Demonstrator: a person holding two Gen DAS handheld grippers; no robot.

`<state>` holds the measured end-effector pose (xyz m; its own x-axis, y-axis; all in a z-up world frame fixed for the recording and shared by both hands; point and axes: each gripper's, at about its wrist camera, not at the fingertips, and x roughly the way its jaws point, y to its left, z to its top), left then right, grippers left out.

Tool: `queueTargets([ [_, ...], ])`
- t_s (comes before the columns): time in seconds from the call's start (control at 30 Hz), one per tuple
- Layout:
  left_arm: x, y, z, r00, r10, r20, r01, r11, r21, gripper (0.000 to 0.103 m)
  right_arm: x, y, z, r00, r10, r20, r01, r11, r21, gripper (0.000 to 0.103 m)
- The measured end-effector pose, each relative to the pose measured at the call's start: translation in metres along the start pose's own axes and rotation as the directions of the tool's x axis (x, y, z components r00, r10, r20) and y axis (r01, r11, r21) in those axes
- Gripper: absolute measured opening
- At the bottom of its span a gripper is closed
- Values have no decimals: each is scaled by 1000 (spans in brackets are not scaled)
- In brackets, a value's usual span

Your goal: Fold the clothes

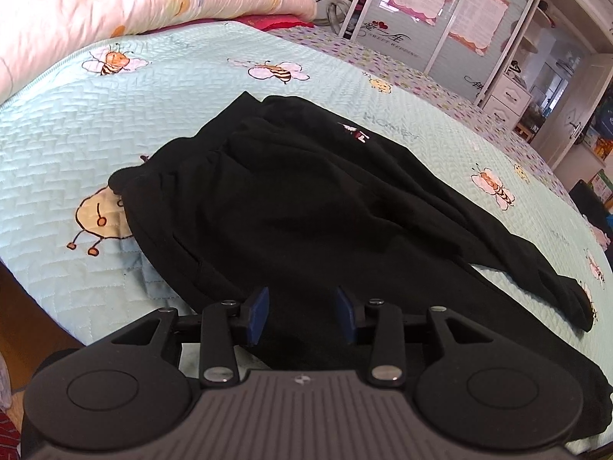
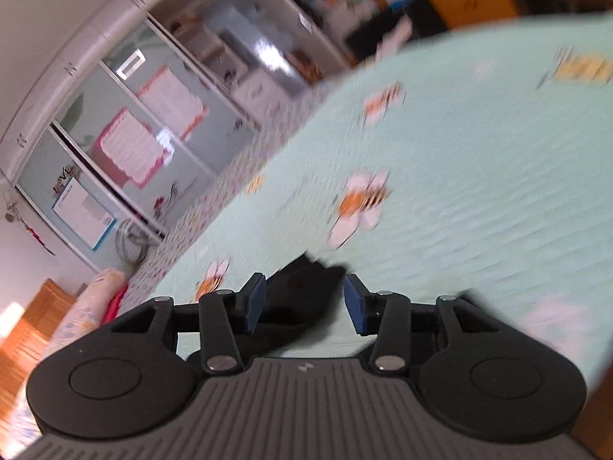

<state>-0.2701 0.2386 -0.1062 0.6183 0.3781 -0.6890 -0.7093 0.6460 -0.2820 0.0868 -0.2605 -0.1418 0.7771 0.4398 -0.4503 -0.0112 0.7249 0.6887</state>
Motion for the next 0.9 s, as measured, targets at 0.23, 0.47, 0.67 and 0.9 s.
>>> queueTargets([
  [0.23, 5, 6, 0, 998, 49, -25, -49, 999, -7, 43, 121, -12, -1, 973, -58, -223, 98, 980, 175, 19],
  [0.47, 15, 1, -1, 999, 31, -43, -30, 999, 15, 46, 42, 27, 12, 995, 42, -91, -25, 984, 176, 7],
  [0.67, 21, -13, -8, 998, 3, -64, -1, 999, 32, 46, 19, 94, 65, 1000, 12, 16, -15, 983, 181, 14],
  [0.9, 20, -5, -13, 998, 14, -67, -12, 1000, 27, 50, 77, 78, 59, 992, -121, -37, 124, 985, 119, 46],
])
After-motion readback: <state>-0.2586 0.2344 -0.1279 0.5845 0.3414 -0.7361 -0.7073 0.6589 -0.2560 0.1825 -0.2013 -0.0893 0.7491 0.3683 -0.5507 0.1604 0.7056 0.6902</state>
